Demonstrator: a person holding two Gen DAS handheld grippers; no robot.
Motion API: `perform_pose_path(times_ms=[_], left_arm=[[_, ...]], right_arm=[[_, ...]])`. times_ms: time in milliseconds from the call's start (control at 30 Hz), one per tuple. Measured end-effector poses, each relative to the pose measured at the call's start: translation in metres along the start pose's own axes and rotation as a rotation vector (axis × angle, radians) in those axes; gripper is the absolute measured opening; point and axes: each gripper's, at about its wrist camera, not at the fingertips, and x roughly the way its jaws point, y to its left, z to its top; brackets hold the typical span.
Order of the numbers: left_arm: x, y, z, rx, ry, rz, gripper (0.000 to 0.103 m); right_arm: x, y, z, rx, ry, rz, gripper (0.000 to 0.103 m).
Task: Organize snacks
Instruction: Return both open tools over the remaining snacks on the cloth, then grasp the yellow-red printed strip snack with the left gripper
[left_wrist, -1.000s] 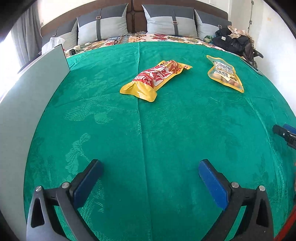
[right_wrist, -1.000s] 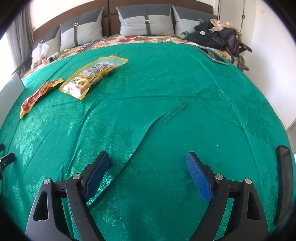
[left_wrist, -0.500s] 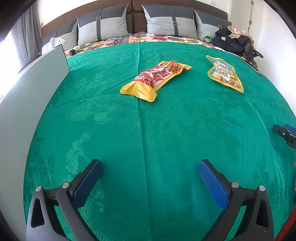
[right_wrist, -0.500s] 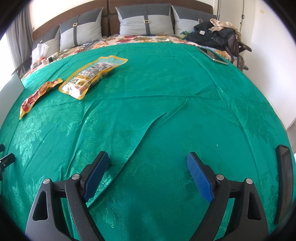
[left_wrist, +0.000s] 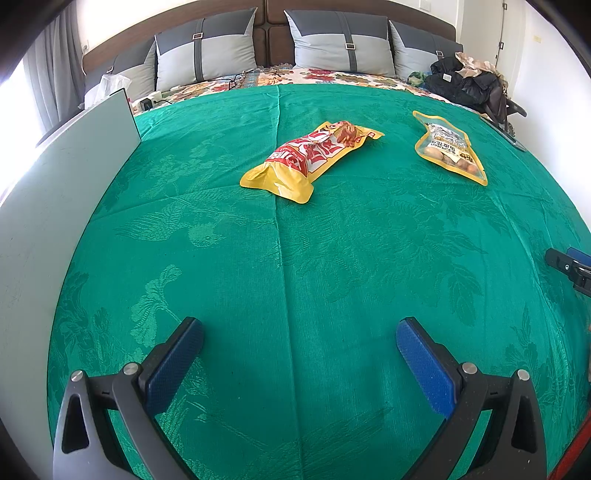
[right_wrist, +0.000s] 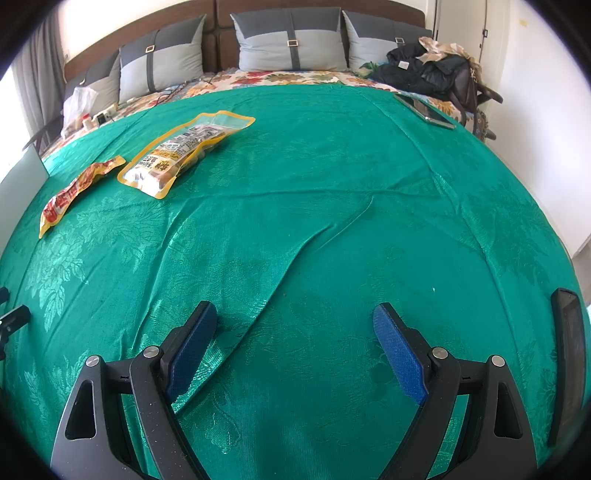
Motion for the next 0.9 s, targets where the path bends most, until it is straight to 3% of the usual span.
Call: perform_pose_path(times_ms=[300,400,500,667,900], left_arm=[[0.0,0.001,0.0,0.002,0.002,-0.002,0.103],[0.003,0.002,0.008,0.029,0.052,-0.02,0.103],[0.01,0.005,0.029,0.062,0.149,-0.054,0.103],[0.002,0.015,0.087,0.094,0.077,-0.046,0.102],[0.057,-0.007,0.157,0.251,0.187,-0.032,0.102]], right_arm=[[0.0,0.0,0.0,0.0,0.0,0.0,0.089],[0.0,0.0,0.0,0.0,0.0,0.0,0.089],[0.0,0.0,0.0,0.0,0.0,0.0,0.089],[0.0,0.0,0.0,0.0,0.0,0.001,0.089],[0.0,0.0,0.0,0.0,0.001,0.001,0.089]])
